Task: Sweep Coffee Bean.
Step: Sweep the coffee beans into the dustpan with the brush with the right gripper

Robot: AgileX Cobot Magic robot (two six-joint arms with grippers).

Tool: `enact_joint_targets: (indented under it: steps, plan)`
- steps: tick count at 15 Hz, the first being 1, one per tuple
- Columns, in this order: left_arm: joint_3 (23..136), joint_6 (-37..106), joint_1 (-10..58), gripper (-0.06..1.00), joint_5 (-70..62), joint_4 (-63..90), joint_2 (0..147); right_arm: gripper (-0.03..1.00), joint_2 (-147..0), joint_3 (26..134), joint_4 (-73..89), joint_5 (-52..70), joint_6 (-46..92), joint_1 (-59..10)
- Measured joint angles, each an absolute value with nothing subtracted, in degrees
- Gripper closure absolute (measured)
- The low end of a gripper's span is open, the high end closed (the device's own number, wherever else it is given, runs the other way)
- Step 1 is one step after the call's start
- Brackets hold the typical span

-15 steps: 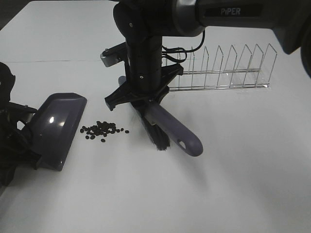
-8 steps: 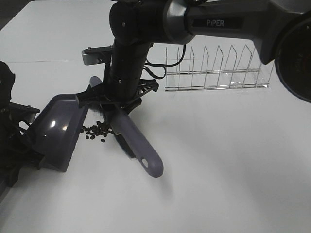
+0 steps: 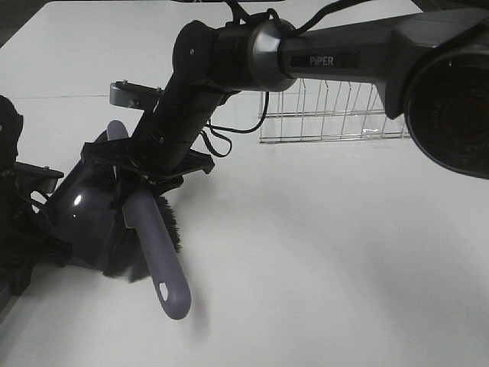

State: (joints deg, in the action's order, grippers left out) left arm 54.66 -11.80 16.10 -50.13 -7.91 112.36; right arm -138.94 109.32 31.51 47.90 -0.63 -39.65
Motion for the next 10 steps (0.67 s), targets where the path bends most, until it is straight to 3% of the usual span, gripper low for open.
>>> enact_joint_targets:
  steps: [5,10]
  plan:
    - [54.66,-11.8,16.1,0.61,-50.13,-7.91,112.36,0.65,-138.94,109.55,35.98,48.13,3.09,-39.59]
    - [54.66,-11.52,16.1,0.61,-49.96,-7.85,112.36,0.65,-139.06,117.4,35.18,52.71,5.16,-39.59]
